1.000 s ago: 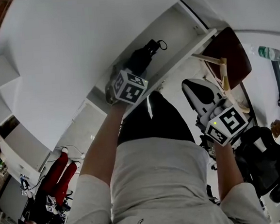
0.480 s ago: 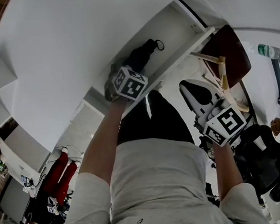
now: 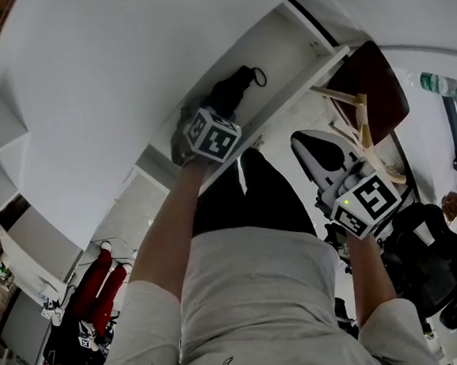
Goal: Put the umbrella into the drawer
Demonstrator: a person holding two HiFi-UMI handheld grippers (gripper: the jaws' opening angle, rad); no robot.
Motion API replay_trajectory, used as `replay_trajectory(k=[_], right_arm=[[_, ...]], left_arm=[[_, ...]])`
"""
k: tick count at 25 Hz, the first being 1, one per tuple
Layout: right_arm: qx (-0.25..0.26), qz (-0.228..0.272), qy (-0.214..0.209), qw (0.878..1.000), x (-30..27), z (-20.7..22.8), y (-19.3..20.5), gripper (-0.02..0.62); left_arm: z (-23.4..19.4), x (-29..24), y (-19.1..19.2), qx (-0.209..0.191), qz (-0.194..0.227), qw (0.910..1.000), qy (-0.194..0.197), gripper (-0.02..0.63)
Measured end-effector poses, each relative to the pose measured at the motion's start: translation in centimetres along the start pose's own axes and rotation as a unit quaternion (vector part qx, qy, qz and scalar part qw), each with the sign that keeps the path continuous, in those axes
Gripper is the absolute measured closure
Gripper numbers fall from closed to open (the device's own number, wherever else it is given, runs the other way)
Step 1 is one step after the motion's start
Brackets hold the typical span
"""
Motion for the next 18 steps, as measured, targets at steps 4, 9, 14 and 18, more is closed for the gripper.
replay_trajectory(k=[4, 9, 14, 18], right_arm=[[-0.001, 0.001, -0.003, 1.0, -0.17, 0.05, -0.1, 0.567], [0.0, 0.0, -0.008, 1.0, -0.12, -0.2, -0.07, 0.568], [0.0, 0.0, -0.012, 1.0, -0.16, -0.4, -0.11, 0.566], [0.001, 0.0, -0.013, 1.0, -0.05, -0.52, -0.18, 0.566]], left_arm=[[0.01, -0.15, -0.04, -0.001, 0.0, 1.0, -0.004, 0.318], [0.12, 0.05, -0.29, 0.001, -0.002, 1.0, 0.009, 0.313], [0.07, 0.06, -0.32, 0.005, -0.011, 0.9998, 0.013, 0.302], [0.13, 0.21, -0.17, 0.011, -0.019, 0.9996, 0.016, 0.282]])
Point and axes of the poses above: the fingertips, and each gripper's own axes: x backward along the fingers, z to its right, y out of its underside, the point moved 6 cm from there along x, backward along the fingers, and after that the axes turned 6 degrees about -y, right-handed, at the moved point
